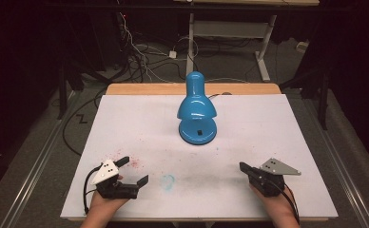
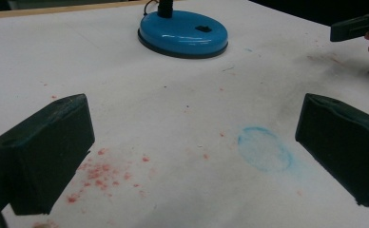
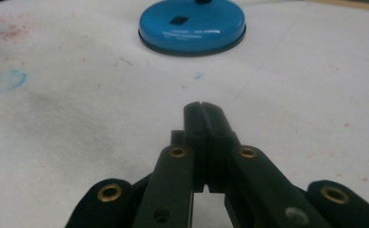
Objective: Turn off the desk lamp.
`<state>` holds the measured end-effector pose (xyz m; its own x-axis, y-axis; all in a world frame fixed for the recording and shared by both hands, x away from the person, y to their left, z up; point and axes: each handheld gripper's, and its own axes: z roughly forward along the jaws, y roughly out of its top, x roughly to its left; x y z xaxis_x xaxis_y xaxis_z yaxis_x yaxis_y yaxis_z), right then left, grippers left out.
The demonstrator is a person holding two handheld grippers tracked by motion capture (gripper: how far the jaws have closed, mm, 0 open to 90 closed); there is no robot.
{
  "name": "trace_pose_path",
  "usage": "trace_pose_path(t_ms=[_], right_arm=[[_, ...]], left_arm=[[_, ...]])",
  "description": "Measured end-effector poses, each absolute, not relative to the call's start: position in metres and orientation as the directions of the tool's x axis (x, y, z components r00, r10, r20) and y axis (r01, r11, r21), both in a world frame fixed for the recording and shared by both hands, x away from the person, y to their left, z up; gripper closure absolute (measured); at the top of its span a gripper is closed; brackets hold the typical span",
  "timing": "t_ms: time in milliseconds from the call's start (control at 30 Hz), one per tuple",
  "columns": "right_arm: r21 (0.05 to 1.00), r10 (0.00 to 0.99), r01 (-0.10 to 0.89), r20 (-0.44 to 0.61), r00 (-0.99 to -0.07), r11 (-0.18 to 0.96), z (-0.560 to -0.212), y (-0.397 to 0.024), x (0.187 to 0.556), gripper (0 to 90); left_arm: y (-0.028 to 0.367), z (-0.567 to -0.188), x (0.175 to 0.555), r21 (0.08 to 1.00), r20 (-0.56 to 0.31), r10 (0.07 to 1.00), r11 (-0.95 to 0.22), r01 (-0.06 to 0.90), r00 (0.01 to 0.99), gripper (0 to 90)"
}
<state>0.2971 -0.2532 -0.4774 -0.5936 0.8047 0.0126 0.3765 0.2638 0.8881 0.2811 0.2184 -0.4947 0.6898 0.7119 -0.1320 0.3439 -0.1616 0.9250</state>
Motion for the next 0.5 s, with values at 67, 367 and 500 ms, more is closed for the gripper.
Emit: trace_pose_path(t_ms=[67,367,500], right_arm=[[0.893,0.803,0.372,0.02,-0.595,0.254,-0.4766,-0.2542,0.2955,90.0],[0.875,0.786,0.39,0.02,-0.618,0.285,-0.481,-0.2447,0.3021,82.1],[0.867,0.778,0.401,0.026,-0.627,0.294,-0.4826,-0.2449,0.3036,66.3]], left_arm=[[0.2175,-0.4947,0.281,0.924,-0.133,0.71,-0.163,0.345,0.692,0.0],[0.2138,-0.4952,0.2801,0.922,-0.121,0.705,-0.181,0.342,0.699,0.0],[0.2143,-0.495,0.2799,0.922,-0.119,0.705,-0.182,0.341,0.699,0.0]])
